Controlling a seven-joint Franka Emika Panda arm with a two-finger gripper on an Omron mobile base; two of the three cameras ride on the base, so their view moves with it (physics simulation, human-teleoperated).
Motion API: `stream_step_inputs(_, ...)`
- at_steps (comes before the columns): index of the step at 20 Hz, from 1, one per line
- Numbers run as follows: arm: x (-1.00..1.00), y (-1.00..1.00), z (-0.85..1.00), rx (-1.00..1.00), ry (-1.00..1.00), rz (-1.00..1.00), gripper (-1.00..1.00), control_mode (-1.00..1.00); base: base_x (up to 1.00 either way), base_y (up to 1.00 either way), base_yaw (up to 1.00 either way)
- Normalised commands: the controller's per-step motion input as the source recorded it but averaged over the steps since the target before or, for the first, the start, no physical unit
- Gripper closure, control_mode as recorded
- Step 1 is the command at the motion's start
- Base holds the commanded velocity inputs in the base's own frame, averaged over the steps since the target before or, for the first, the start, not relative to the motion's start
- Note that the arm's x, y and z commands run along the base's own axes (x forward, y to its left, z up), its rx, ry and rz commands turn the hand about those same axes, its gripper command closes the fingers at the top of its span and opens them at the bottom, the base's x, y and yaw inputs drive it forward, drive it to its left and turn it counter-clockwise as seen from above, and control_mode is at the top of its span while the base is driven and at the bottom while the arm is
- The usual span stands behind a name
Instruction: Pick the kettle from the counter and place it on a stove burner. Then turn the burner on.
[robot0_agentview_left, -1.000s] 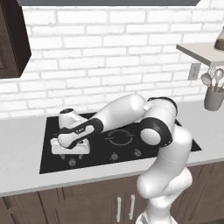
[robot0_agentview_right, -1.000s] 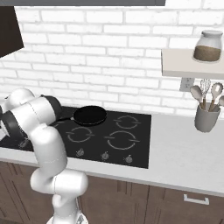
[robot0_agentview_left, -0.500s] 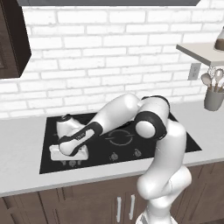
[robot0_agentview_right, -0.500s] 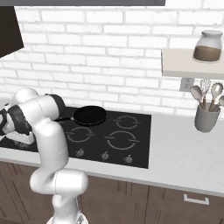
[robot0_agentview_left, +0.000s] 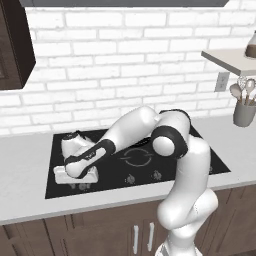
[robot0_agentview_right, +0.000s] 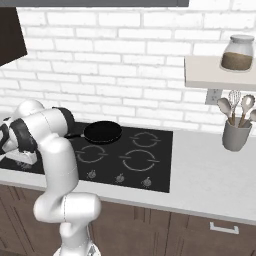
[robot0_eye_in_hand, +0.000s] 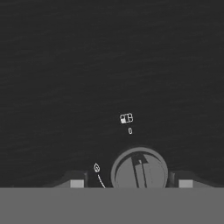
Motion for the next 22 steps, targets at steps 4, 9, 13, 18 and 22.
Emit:
stream_step_inputs(4,0.00,-0.03,-0.25,0.00,0.00,0.05,1.00,-1.00,0.00,0.00,0.00)
stream_step_inputs(9,0.00,-0.07,-0.11,0.00,-0.01,0.02,1.00,-1.00,0.00,0.00,0.00)
stream_step_inputs(13,0.00,-0.01,-0.01,0.00,-0.01,0.02,1.00,-1.00,0.00,0.00,0.00)
stream_step_inputs(18,0.00,-0.04,-0.09,0.00,-0.03,0.16,1.00,-1.00,0.00,0.00,0.00)
stream_step_inputs(22,0.00,-0.01,-0.17,0.00,-0.07,0.29,1.00,-1.00,0.00,0.00,0.00)
